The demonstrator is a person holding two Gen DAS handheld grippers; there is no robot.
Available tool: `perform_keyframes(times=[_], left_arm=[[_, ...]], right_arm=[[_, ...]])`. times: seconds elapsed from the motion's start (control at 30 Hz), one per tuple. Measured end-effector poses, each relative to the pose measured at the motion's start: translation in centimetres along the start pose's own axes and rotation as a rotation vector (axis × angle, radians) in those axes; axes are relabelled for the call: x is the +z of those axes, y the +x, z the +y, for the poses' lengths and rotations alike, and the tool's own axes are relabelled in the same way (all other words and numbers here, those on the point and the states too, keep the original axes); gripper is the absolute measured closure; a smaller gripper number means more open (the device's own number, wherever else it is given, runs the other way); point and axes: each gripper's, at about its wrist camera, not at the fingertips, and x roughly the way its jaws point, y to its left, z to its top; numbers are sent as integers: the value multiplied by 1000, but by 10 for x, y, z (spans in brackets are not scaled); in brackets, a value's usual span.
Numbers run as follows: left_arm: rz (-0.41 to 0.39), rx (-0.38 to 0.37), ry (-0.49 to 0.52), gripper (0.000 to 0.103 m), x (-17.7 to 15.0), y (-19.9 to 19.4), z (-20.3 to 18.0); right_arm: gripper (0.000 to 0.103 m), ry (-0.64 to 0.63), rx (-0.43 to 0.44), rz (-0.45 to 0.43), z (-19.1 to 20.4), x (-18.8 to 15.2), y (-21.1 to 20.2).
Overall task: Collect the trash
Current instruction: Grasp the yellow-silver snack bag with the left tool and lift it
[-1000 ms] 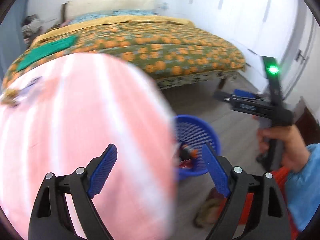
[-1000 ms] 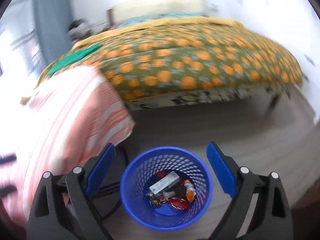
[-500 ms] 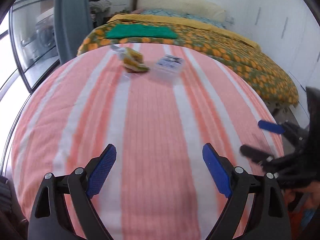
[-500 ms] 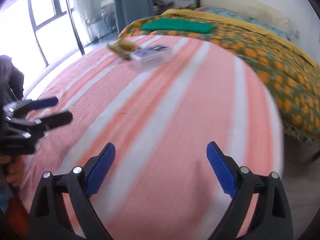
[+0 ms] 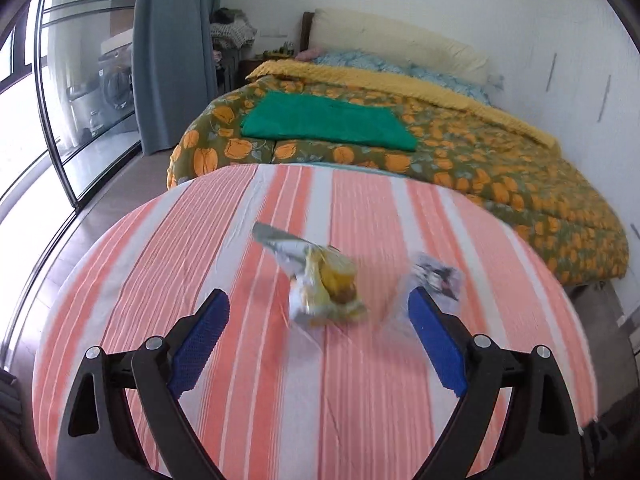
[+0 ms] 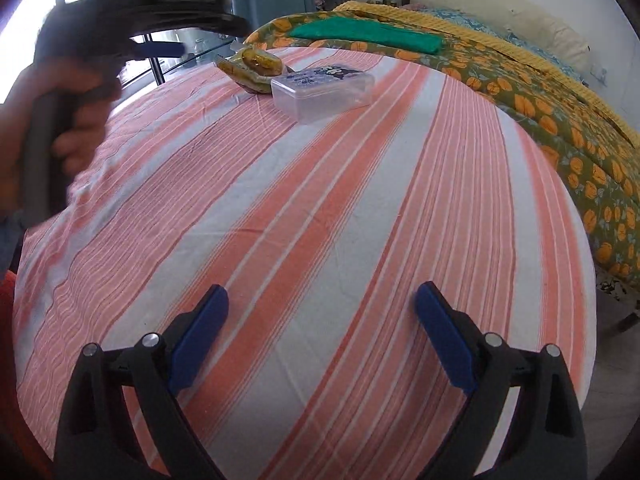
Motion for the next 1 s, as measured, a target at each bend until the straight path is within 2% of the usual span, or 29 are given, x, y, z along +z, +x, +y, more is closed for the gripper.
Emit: perform_keyframes(times=[0.13,0.2,0.23,0.33,0.37,0.43,0.57,0.63,0.77,0.83,0.9,1.0], left_arm=[[90,34,-33,13,11,46,3],[119,27,-64,20,11,62,8],[131,14,-84,26,11,68,12],[115,-22,-101,56,9,69,16],[108,-8,-92,61,9,67,16],[90,-8,-73,64,6,57,19],[92,-37,-75,64,-14,23,33],[114,-61,-69,64,-34,-3,39],[172,-177,-38,63,-83,-52,38],[193,-205,3,62,-108,-67,30],[209,-202,29,58,-124,-69,25],[185,-135,56,38,-131,-72,22]], right_arm=[[11,1,1,0,0,0,1],[11,1,1,0,-1,0,1],[11,1,1,0,-1,1,1],[11,1,1,0,0,0,0],[11,1,1,0,0,0,0],[11,1,2,0,0,1,0],[11,0,1,0,0,1,0],[11,0,1,0,0,1,0],[11,0,1,0,0,1,0],[11,-1,-1,0,0,1,0],[11,-1,0,0,0,1,1],[11,0,0,-1,0,1,1]])
